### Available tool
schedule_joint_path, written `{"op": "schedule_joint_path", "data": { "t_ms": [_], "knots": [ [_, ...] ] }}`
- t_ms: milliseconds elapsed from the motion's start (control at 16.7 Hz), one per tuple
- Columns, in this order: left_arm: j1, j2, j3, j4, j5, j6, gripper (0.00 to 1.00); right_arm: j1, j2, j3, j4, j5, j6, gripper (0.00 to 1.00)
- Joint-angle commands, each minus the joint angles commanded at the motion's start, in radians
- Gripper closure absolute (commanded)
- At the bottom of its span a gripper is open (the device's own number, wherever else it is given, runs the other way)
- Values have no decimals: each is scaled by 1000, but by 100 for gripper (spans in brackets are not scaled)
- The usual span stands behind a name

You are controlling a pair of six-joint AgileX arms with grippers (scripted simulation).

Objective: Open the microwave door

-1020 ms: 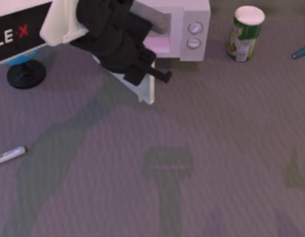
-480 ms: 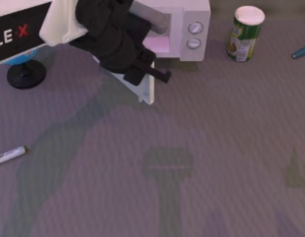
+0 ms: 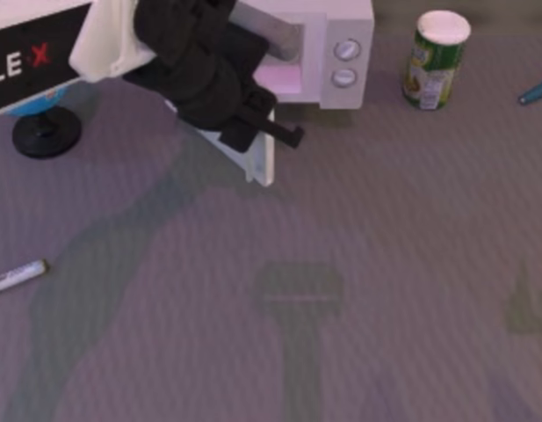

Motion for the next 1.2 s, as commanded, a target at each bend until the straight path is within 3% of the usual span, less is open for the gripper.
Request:
{"op": "schedule_joint_path", "data": {
  "t_ms": [540,1200],
  "knots": [
    [62,-61,-67,-5,84,164,100,0,0,0,0,0,0,0],
    [63,-61,-68,-6,85,166,100,0,0,0,0,0,0,0]
  ]
}}
